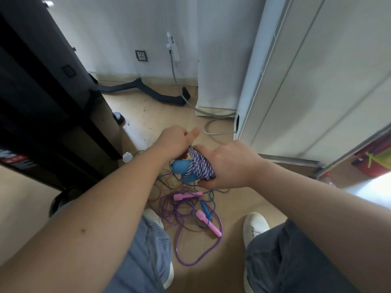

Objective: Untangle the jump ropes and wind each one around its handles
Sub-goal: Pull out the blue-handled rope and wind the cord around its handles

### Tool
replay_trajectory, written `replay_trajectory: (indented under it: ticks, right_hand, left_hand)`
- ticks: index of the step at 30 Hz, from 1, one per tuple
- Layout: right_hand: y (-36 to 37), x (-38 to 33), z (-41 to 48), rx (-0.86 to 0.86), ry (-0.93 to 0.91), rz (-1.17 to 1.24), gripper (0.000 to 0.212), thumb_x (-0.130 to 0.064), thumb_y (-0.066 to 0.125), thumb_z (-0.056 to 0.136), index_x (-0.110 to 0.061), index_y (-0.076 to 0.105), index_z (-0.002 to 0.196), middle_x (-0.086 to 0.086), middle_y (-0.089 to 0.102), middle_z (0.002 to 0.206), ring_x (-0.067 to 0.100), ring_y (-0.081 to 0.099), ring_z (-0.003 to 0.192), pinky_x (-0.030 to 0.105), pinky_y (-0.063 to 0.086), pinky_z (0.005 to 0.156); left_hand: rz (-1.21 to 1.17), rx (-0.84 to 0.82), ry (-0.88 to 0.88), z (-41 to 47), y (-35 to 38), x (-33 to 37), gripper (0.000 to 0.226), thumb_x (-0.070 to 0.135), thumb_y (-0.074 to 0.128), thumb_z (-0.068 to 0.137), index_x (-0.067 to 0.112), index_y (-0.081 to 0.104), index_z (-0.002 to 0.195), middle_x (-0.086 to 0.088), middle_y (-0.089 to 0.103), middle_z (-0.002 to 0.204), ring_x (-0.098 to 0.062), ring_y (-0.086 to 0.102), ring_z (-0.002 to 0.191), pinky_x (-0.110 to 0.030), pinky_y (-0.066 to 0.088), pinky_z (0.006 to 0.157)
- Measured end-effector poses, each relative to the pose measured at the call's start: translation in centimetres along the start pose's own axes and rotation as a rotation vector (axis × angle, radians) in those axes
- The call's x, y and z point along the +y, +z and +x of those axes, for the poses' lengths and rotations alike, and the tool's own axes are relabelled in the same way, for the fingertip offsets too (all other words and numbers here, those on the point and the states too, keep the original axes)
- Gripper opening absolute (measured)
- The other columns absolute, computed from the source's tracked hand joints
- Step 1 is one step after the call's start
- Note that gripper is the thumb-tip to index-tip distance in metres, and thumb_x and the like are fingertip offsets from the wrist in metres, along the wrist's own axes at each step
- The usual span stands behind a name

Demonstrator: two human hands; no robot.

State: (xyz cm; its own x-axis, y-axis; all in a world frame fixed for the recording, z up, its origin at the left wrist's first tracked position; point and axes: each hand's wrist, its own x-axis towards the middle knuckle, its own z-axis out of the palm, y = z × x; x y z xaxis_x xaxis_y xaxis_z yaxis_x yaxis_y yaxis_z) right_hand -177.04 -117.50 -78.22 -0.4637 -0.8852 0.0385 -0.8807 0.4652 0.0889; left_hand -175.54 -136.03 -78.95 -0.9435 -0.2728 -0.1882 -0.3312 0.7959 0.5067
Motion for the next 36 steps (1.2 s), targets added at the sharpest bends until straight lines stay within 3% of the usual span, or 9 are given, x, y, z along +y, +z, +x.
replay_trajectory:
  ticks: [5, 7, 10, 13, 18, 21, 30, 34, 36]
  right_hand:
    - [0.0, 0.5, 0.1, 0.061, -0.045, 0.043, 0.085, -0.076, 0.044, 0.082, -0.037, 0.012, 0.151, -0.004, 0.061, 0.079, 0.023, 0.06, 0.061, 0.032, 0.05, 0.054]
    - [0.0, 0.5, 0.2, 0.095, -0.062, 0.032, 0.078, -0.075, 0.042, 0.084, -0.042, 0.016, 0.15, -0.004, 0.059, 0.08, 0.021, 0.055, 0.057, 0.027, 0.043, 0.049]
    - [0.1, 0.3, 0.5, 0.136, -0.049, 0.016, 0.07, -0.074, 0.043, 0.085, -0.041, 0.031, 0.145, -0.006, 0.059, 0.08, 0.02, 0.053, 0.056, 0.024, 0.033, 0.047]
    - [0.3, 0.5, 0.9, 0.143, 0.007, 0.078, 0.07, -0.075, 0.04, 0.085, -0.042, 0.028, 0.145, -0.007, 0.064, 0.088, 0.019, 0.062, 0.067, 0.028, 0.048, 0.055]
    - [0.8, 2.4, 1.3, 0.171, 0.362, 0.556, 0.07, -0.069, 0.064, 0.079, -0.044, 0.036, 0.139, -0.011, 0.067, 0.111, 0.016, 0.065, 0.093, 0.036, 0.055, 0.082]
    - [1.1, 3.5, 1.1, 0.169, 0.433, 0.785, 0.068, -0.058, 0.075, 0.079, -0.041, 0.044, 0.137, -0.016, 0.064, 0.113, 0.011, 0.061, 0.097, 0.033, 0.053, 0.086]
    - [1.5, 4.0, 1.4, 0.215, 0.445, 0.827, 0.074, -0.052, 0.079, 0.072, -0.034, 0.049, 0.138, -0.006, 0.054, 0.119, 0.012, 0.051, 0.108, 0.034, 0.046, 0.095]
    - [0.7, 3.8, 1.5, 0.239, 0.398, 0.886, 0.05, -0.046, 0.077, 0.078, -0.029, 0.06, 0.122, -0.009, 0.063, 0.106, 0.011, 0.062, 0.095, 0.037, 0.055, 0.085]
    - [-0.4, 3.4, 1.3, 0.201, 0.427, 0.999, 0.028, -0.05, 0.061, 0.092, -0.031, 0.062, 0.113, -0.01, 0.067, 0.095, 0.006, 0.066, 0.083, 0.029, 0.057, 0.074]
  left_hand:
    - [-0.477, -0.23, -0.284, -0.9, 0.2, 0.4, 0.057, 0.055, 0.054, 0.095, 0.0, 0.066, 0.098, -0.013, 0.069, 0.082, -0.026, 0.067, 0.073, -0.037, 0.056, 0.072]
    - [-0.631, -0.344, -0.393, -1.5, -0.4, 0.5, 0.053, 0.056, 0.057, 0.094, 0.004, 0.063, 0.104, -0.014, 0.072, 0.084, -0.03, 0.069, 0.075, -0.048, 0.058, 0.08]
    - [-0.788, -0.465, -0.482, -2.3, -1.6, 0.6, 0.042, 0.049, 0.055, 0.098, 0.007, 0.06, 0.102, -0.014, 0.072, 0.079, -0.027, 0.07, 0.064, -0.046, 0.061, 0.068]
    - [-0.942, -0.427, -0.481, -2.4, -2.5, 0.8, 0.037, 0.044, 0.048, 0.102, 0.009, 0.057, 0.101, -0.013, 0.068, 0.085, -0.022, 0.069, 0.063, -0.035, 0.061, 0.06]
    - [-1.199, -0.319, -0.276, -1.9, -2.8, 0.9, 0.029, 0.031, 0.045, 0.102, 0.011, 0.064, 0.112, -0.013, 0.068, 0.108, -0.026, 0.067, 0.093, -0.04, 0.058, 0.084]
    - [-1.162, -0.275, -0.129, -1.9, -2.7, 1.5, 0.023, 0.022, 0.05, 0.101, 0.017, 0.069, 0.114, -0.008, 0.073, 0.112, -0.026, 0.069, 0.1, -0.04, 0.057, 0.092]
    - [-0.98, -0.18, 0.054, -2.0, -2.0, 1.6, 0.029, 0.008, 0.063, 0.095, 0.023, 0.06, 0.12, -0.005, 0.069, 0.118, -0.018, 0.071, 0.103, -0.031, 0.059, 0.084]
    - [-0.915, -0.077, 0.1, -1.9, -1.3, 1.9, 0.03, 0.006, 0.068, 0.091, 0.024, 0.062, 0.115, -0.003, 0.07, 0.117, -0.018, 0.07, 0.104, -0.032, 0.06, 0.083]
    - [-0.899, -0.055, 0.117, -1.8, -1.4, 1.7, 0.032, 0.004, 0.07, 0.089, 0.023, 0.064, 0.114, -0.004, 0.07, 0.116, -0.02, 0.07, 0.104, -0.034, 0.06, 0.086]
